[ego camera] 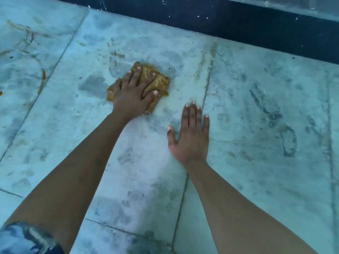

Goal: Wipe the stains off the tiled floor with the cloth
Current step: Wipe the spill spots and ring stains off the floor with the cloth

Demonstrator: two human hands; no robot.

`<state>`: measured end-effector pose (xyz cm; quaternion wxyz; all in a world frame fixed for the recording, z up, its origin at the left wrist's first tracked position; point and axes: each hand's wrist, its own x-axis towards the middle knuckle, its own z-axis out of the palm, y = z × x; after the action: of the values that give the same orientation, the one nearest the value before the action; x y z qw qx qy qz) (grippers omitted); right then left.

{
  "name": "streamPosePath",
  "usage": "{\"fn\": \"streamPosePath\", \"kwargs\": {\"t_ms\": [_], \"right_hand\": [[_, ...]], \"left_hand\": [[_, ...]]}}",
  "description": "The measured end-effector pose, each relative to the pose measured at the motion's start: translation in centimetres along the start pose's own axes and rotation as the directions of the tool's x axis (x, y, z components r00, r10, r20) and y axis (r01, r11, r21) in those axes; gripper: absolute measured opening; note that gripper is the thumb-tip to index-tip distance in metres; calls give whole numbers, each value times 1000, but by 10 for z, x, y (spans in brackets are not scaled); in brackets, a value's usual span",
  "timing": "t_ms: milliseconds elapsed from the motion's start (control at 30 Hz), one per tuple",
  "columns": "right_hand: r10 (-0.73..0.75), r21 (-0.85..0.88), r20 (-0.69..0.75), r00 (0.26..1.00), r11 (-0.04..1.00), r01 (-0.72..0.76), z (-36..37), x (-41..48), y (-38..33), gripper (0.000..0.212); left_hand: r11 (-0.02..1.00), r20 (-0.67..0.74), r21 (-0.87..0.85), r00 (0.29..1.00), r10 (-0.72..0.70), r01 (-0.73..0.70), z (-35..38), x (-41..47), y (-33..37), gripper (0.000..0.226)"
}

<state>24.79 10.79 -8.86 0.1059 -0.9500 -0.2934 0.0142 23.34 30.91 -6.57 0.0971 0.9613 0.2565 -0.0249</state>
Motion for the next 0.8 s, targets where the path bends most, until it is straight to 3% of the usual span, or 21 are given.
{"fn": "streamPosePath", "kwargs": {"t_ms": [100,167,267,333,400,500,567,633,800], "right_hand": [[-9,2,-11,1000,1000,9,1,-1,-1,74],[-8,5,-19,1000,1000,8,1,0,-1,74],[-3,24,-24,1000,1000,4,0,0,-1,75],[5,36,-31,1000,999,-4,1,0,-2,76],[6,36,-31,999,999,-5,1,0,-1,77],[-5,38,-32,999,999,7,2,0,-1,77],[-3,43,-35,999,999,5,2,0,0,77],[-11,49,-29,1000,999,12,2,-1,0,77],[-1,138,-40,999,990,7,-3,-1,4,81]], "left_hand": [[982,53,-32,981,-186,188,-10,44,5,55],[982,72,-30,981,-182,185,-10,61,30,56],[1000,84,13,996,-23,22,0,46,60,58],[992,60,38,991,121,-123,6,16,54,59],[983,43,46,983,176,-178,7,-9,30,62],[998,39,61,999,5,-7,-1,2,-2,59],[990,63,37,988,-141,139,-8,33,2,56],[982,114,3,975,-189,190,-13,58,23,56],[996,121,47,990,71,-77,1,16,56,56]]}}
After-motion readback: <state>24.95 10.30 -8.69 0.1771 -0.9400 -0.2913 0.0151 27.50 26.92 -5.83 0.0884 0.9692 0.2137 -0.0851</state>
